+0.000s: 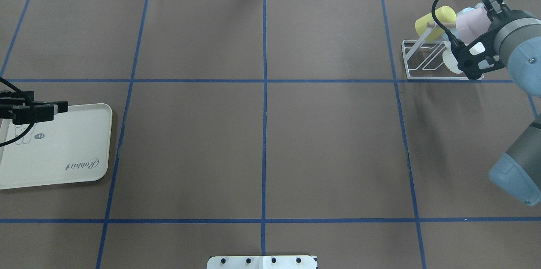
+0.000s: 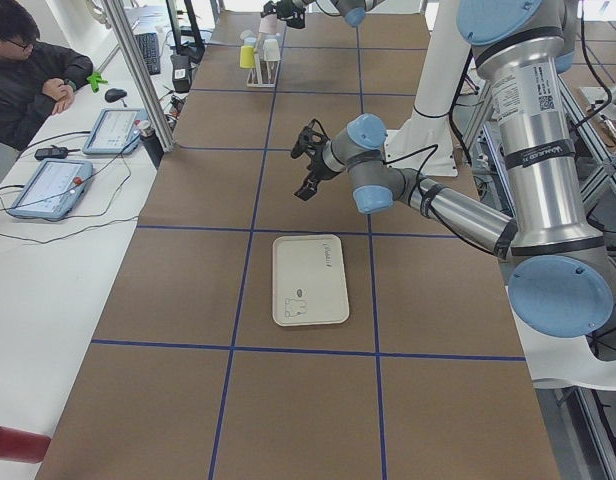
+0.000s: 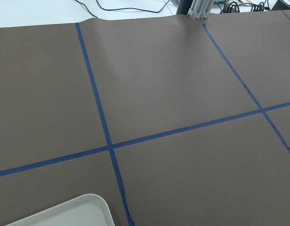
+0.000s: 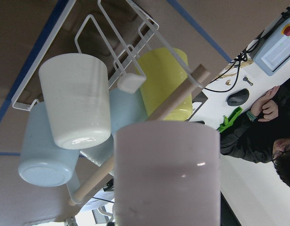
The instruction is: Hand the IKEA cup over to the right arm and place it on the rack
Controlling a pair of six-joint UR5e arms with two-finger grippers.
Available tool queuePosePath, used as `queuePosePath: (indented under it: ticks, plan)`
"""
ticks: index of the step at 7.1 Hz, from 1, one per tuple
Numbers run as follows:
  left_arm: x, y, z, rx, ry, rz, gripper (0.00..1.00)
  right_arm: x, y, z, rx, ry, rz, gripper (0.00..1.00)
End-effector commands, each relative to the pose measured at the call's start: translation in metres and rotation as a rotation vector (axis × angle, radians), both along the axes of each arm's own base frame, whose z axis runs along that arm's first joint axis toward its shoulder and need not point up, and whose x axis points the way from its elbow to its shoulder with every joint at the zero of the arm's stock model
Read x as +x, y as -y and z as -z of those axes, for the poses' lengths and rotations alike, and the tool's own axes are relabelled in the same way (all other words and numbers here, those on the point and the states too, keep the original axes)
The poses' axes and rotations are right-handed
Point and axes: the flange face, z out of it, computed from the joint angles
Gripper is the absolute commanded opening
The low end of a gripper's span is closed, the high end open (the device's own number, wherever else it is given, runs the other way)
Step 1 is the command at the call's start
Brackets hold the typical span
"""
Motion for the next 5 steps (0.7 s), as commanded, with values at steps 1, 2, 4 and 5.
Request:
queuePosePath:
  ticks: [1, 2, 4, 5]
  plan:
    - [0.001, 0.001, -0.001, -0.007, -0.004, 0.003, 1.00, -0.022, -0.007, -0.003, 0.006, -0.070, 0.006, 0.00]
    - [0.002, 0.002, -0.002, -0.008, -0.003, 0.003, 1.00, -0.028, -0.008, -0.004, 0.006, -0.077, 0.013, 0.00]
    - [0.003, 0.003, -0.003, -0.009, -0.002, 0.003, 1.00, -0.039, -0.006, -0.021, -0.002, -0.122, 0.011, 0.00]
    - [0.002, 0.002, -0.002, -0.007, -0.004, 0.003, 1.00, -0.040, -0.005, -0.026, -0.008, -0.130, 0.011, 0.00]
